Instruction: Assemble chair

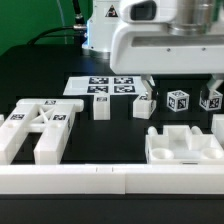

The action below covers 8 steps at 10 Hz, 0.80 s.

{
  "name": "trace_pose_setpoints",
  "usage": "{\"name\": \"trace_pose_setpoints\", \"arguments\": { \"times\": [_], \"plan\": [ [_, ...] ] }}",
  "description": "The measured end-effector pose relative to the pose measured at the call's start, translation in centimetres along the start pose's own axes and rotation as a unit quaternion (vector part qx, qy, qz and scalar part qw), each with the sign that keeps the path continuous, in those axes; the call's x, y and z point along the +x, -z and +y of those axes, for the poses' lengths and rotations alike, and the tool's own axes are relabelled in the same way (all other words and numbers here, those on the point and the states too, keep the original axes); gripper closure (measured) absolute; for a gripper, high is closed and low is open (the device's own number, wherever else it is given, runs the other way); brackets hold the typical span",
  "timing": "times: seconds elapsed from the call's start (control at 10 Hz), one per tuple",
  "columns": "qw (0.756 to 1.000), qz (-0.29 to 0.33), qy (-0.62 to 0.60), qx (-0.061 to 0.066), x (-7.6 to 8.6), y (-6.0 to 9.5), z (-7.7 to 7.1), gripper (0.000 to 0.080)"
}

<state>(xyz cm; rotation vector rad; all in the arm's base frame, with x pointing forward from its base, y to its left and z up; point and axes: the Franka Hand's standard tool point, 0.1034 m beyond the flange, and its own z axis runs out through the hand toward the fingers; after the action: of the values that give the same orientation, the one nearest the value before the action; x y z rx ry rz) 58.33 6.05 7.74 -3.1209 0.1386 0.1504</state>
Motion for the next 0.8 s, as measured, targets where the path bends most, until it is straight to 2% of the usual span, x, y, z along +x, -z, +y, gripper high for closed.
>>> {"name": "trace_pose_setpoints", "arguments": {
  "times": [0.1,0.5,0.6,0.7,0.8],
  "plan": [
    [1.000,-0.008,-0.005,-0.003,-1.3,-0.2,0.9,0.0151],
    [1.000,-0.009,-0.003,-0.004,-1.2,-0.4,0.7,0.0151],
    [1.000,-0.007,-0.006,-0.004,-1.4,-0.6,1.2,0.0151],
    [1.000,-0.009,-0.025,-0.006,-2.8,-1.1,2.9,0.0151],
    [0.998,-0.026,-0.063,-0.007,-5.2,-1.8,4.7,0.0151]
  ]
}}
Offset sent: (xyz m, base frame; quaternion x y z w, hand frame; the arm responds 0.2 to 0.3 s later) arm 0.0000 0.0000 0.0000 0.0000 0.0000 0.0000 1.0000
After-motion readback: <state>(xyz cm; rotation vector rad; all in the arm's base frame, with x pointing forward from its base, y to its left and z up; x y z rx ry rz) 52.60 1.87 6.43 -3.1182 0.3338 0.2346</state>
